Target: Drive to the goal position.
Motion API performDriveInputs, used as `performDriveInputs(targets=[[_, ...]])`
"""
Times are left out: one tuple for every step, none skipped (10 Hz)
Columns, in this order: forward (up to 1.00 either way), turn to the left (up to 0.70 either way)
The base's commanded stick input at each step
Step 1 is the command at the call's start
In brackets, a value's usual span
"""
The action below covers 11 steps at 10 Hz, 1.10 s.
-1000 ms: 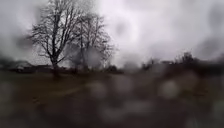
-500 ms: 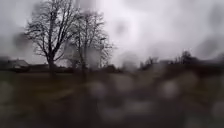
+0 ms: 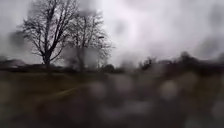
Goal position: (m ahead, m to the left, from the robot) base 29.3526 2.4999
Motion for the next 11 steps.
performDriveInputs(targets=[[1.0, 0.0], [1.0, 0.0], [1.0, 0.0], [1.0, 0.0], [1.0, 0.0], [1.0, 0.0], [1.0, 0.0], [1.0, 0.0], [1.0, 0.0], [1.0, 0.0], [1.0, 0.0]])
